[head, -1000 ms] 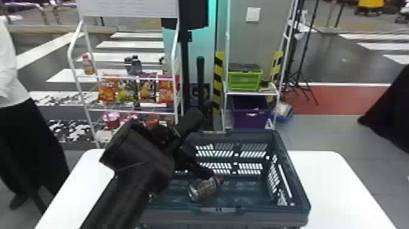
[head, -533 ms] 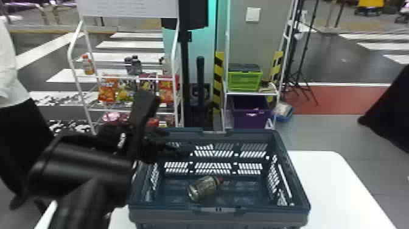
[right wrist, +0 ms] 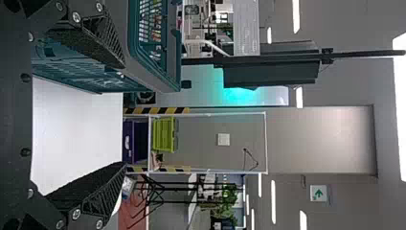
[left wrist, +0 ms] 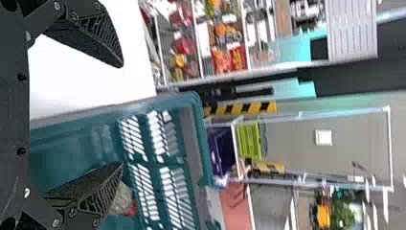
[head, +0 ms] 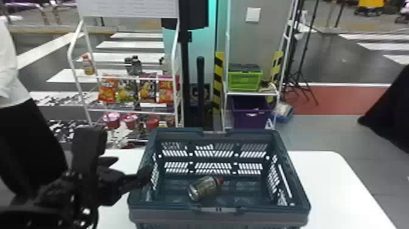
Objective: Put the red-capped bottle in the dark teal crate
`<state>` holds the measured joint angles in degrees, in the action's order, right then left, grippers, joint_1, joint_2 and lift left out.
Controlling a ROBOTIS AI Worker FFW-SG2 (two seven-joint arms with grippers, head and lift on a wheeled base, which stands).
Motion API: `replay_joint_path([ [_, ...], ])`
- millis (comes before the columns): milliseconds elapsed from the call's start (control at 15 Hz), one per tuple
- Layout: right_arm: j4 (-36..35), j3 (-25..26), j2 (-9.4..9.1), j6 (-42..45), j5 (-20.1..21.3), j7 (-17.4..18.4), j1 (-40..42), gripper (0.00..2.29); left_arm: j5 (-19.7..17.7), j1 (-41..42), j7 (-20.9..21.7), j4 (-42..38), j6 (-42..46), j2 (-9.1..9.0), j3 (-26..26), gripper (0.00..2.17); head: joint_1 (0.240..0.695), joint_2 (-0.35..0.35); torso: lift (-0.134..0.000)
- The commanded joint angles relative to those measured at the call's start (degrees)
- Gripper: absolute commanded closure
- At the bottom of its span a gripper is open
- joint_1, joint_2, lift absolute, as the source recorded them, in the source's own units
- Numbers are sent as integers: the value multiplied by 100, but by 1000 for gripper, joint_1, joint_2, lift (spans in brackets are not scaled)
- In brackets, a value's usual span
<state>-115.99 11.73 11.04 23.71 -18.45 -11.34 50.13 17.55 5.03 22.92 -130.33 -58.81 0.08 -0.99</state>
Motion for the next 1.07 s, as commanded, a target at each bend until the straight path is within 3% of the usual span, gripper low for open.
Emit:
replay_joint_path([
  [0,-2,-48,64,-65,-10,0,-47,174,-384,754,-490,-107,1086,-23,-164,184,499,0,0],
  [267,-2,-101,214,-293,-18,0,-170,174,-841,2029,-1273,-133,3617,-23,-287,191,499,0,0],
  [600,-38,-180,390,-522,-18,0,-258,174,-973,3101,-1695,456,6166,-23,-235,194,499,0,0],
  [800,-64,-198,442,-575,-80,0,-258,174,-973,3576,-2266,702,7256,-23,-41,194,499,0,0],
  [1000,-73,-251,469,-557,-89,0,-275,174,-920,3962,-3233,772,7642,-23,442,191,499,0,0],
])
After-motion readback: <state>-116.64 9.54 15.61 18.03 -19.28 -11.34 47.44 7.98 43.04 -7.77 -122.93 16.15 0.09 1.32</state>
